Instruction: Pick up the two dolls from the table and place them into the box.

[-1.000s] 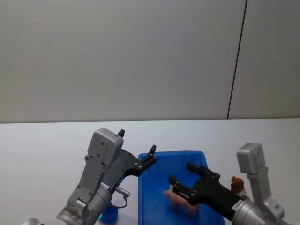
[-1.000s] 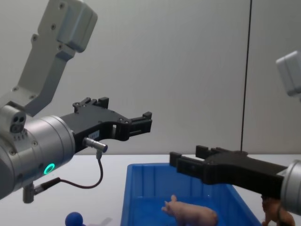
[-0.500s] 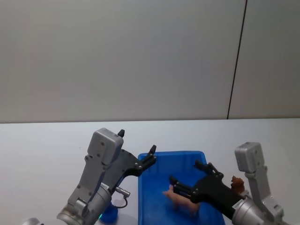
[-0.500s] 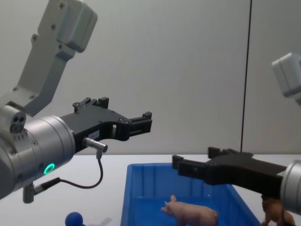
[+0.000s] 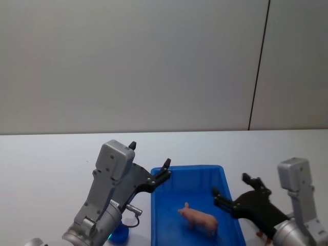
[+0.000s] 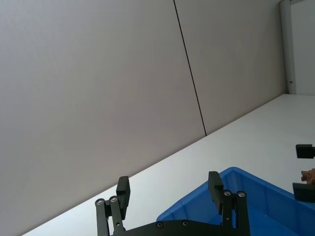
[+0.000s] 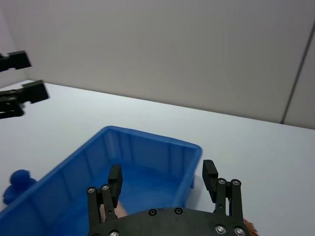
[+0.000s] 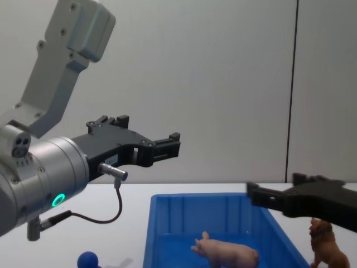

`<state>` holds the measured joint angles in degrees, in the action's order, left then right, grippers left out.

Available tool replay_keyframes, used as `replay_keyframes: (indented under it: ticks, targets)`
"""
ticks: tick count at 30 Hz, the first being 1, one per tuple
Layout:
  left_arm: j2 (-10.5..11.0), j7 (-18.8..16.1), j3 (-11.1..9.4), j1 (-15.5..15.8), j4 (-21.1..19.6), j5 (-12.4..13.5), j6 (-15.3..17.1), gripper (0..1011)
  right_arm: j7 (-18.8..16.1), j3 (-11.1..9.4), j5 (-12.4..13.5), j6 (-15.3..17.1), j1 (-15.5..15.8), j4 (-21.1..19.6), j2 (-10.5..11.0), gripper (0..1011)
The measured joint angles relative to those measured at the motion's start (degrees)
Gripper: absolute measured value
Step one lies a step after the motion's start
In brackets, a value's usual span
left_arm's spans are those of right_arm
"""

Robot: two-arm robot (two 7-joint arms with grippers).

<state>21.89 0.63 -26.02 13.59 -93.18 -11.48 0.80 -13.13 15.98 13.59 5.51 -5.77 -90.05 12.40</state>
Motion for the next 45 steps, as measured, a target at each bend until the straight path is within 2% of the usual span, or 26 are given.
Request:
replay_keyframes:
  ticks: [12, 20, 32, 45]
  targets:
    - [0.0, 0.0, 0.0, 0.0, 0.0, 0.0, 0.0, 1001, 8.98, -1.75, -0.38, -0.14, 4.03, -3.48, 2.4, 1001]
    - [0.0, 0.0, 0.0, 0.0, 0.0, 0.0, 0.0, 1001, 12.52, -2.41, -0.39, -0.55, 5.9, -4.15, 3.24, 1001]
    - [0.0, 0.0, 0.0, 0.0, 0.0, 0.0, 0.0, 1001, 14.74, -2.61, -0.15, -1.02, 6.99, -3.02, 2.95, 1001]
    - [0.0, 0.0, 0.0, 0.0, 0.0, 0.0, 0.0, 1001, 13.68, -2.05, -0.07, -0.58, 6.2, 0.09, 1.57, 1001]
